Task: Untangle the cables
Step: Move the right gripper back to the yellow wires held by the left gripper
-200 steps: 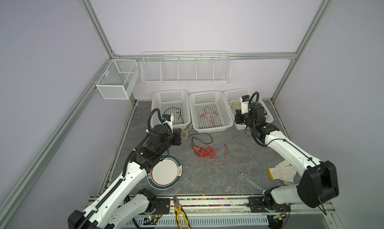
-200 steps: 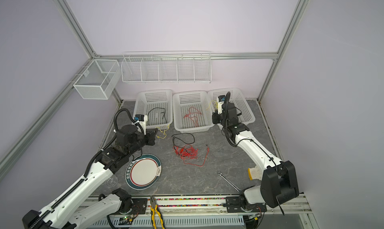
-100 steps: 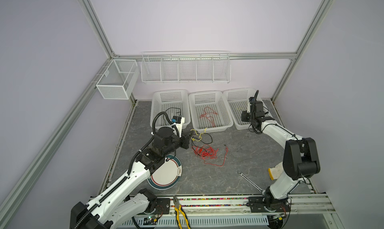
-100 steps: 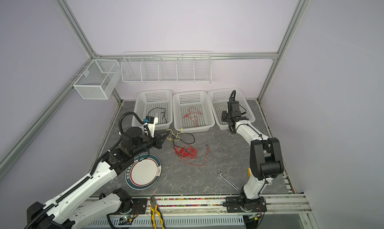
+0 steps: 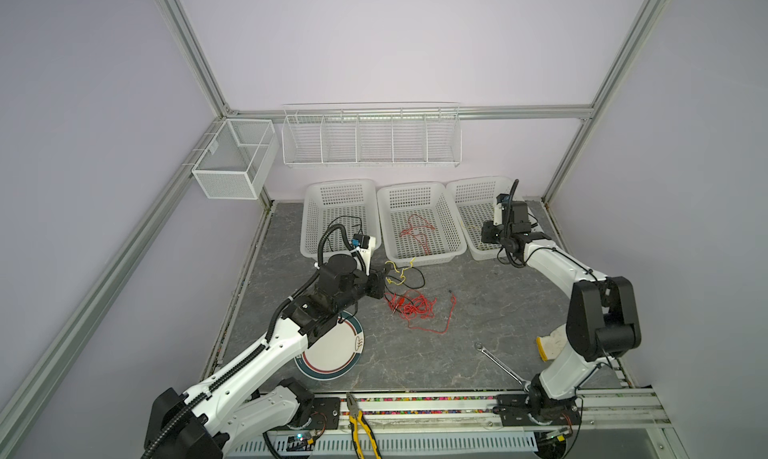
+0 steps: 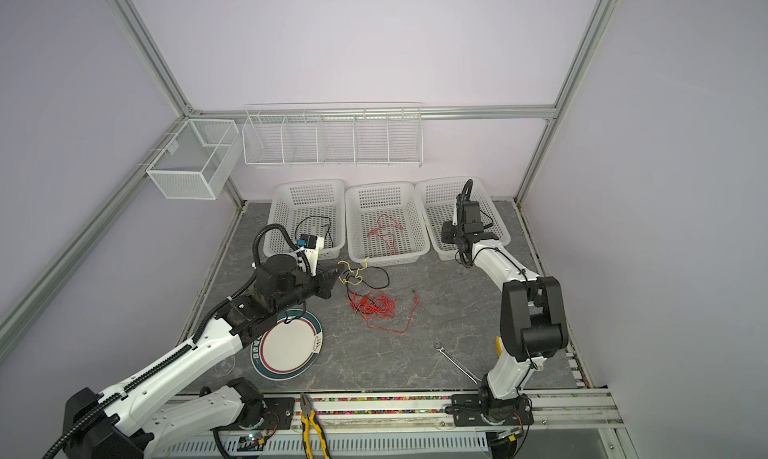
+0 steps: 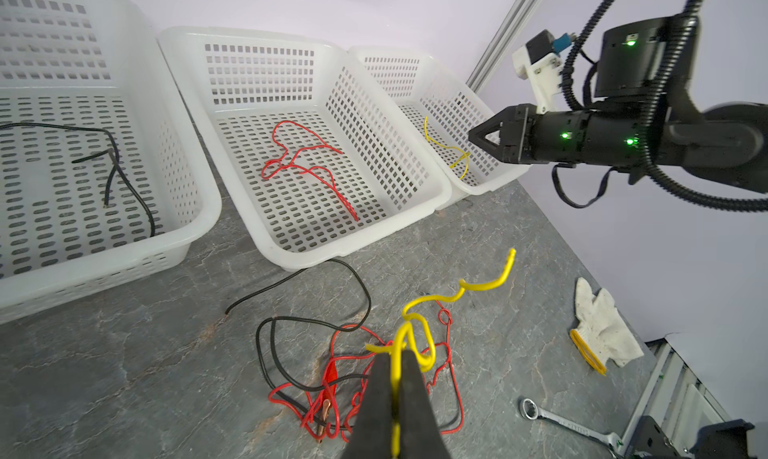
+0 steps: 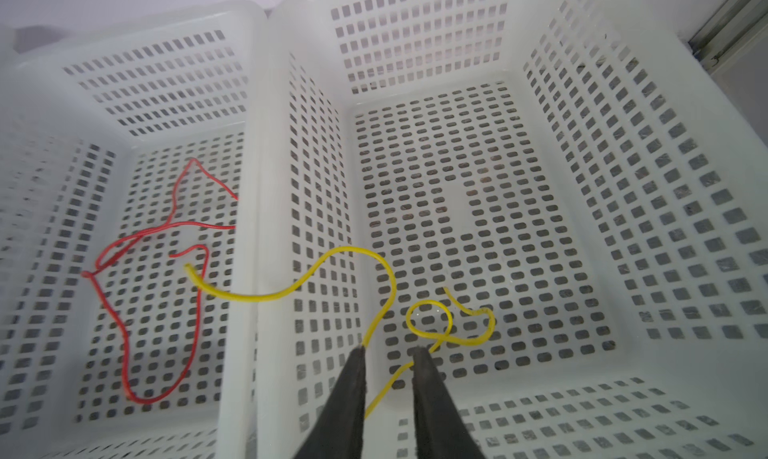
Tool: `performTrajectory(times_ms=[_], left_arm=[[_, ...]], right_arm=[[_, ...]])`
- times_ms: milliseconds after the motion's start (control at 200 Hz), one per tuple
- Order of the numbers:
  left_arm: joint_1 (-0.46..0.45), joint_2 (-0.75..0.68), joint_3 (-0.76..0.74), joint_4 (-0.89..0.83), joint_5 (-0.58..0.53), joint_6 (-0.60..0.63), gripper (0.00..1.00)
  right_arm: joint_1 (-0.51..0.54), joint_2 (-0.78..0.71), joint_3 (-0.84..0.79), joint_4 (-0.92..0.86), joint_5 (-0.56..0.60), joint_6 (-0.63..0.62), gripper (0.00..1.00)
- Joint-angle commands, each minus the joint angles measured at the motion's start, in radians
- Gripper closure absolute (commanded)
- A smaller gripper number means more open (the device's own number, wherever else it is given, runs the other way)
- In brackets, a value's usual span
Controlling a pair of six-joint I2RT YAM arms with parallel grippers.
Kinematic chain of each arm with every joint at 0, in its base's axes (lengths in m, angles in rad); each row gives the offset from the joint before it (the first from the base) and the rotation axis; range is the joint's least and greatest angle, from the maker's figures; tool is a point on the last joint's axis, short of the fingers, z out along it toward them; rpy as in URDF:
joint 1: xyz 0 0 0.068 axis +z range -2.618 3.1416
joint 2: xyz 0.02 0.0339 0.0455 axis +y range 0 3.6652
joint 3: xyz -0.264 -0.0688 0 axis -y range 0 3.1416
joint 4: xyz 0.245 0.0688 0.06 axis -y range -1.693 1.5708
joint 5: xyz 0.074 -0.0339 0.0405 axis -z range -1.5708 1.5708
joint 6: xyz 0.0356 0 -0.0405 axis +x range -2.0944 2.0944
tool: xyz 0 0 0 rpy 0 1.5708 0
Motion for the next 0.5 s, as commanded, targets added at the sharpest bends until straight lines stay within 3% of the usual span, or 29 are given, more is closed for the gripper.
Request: performTrajectory(times_ms=[0,90,340,495], left_arm=[[-0.004,0.010,0.026,-0.008,-0.034,-0.020,1.00],[-0.004,0.018,0.024,0.001,-0.025,-0.021,1.00],[-0.006,0.049,0.035,0.013,-0.027,-0.017,1.00],[-0.006,0.080,0.058,0.014,-0.028,-0.012,1.00]], right_arm=[[-0.001,-0.091,-0.050,0.078,-0.154,0.020,0.71],[0.014,-0.132,-0.083,0.111,-0.284,0.025,0.65],[0.130,-0.196,-0.143,0.148,-0.540,0.024,0.62],[0.207,-0.213,-0.142,0.105,-0.647,-0.053,0.56]])
